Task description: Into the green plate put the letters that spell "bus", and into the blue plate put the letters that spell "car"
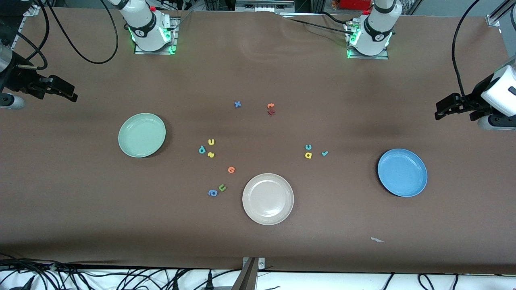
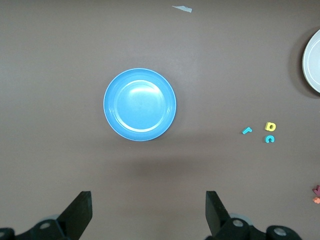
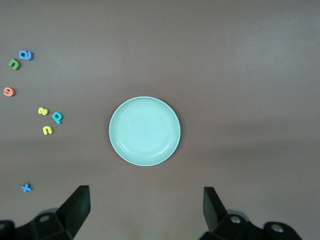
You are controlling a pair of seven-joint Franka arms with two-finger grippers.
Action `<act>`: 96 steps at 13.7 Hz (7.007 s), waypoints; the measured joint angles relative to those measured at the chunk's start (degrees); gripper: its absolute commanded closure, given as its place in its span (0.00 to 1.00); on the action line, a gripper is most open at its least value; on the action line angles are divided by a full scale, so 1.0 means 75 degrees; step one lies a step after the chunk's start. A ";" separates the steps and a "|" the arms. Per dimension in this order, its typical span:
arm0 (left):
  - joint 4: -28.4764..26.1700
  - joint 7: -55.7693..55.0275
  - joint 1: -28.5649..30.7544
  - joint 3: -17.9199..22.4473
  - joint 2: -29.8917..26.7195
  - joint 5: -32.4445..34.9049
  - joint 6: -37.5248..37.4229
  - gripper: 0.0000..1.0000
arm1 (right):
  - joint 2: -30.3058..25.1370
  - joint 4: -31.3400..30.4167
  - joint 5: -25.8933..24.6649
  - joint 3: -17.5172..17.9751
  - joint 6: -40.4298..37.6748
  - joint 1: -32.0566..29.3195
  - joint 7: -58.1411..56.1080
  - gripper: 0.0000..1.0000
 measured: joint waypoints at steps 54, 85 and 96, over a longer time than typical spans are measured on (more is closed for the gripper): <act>0.0000 0.0014 0.0013 0.0000 0.0047 0.0000 0.0000 0.00 | 0.0145 0.0277 -0.0016 -0.0005 0.0046 0.0420 -0.0004 0.00; 0.0000 0.0014 -0.0080 -0.0052 0.0088 0.0000 -0.0006 0.00 | 0.1269 0.0268 -0.0004 0.0089 0.0269 0.1740 0.0902 0.00; -0.0067 -0.1360 -0.1704 -0.0716 0.2143 -0.0050 0.1493 0.00 | 0.2980 -0.0631 -0.0004 0.0113 0.3131 0.4056 0.4577 0.01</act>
